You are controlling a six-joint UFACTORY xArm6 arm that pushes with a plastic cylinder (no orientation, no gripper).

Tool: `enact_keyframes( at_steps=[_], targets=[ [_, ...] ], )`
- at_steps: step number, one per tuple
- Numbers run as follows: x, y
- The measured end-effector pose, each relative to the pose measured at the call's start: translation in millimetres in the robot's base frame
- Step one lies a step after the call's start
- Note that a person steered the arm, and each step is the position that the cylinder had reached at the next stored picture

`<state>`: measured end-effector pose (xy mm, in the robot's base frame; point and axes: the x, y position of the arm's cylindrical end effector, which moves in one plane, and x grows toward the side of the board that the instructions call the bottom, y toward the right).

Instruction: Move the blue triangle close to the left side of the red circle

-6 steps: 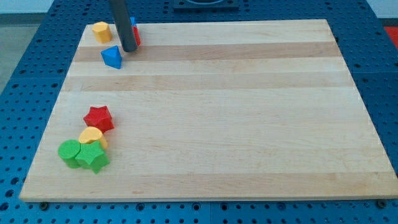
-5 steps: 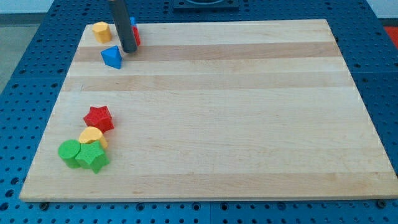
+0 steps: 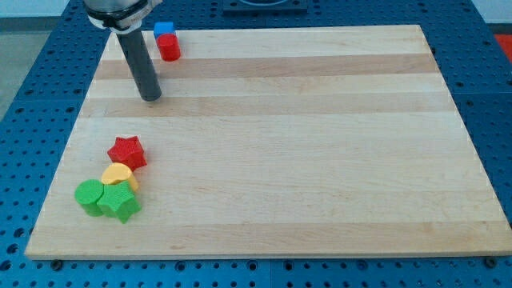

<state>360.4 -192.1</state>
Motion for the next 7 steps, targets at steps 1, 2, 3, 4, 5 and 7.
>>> enact_keyframes(
  at_steps=[1,2,3,4,5,7],
  targets=[
    [-16,-3],
    [-28,-4],
    [-38,-7],
    [-41,-16],
    [-41,-34],
    [-48,-46]
  ],
)
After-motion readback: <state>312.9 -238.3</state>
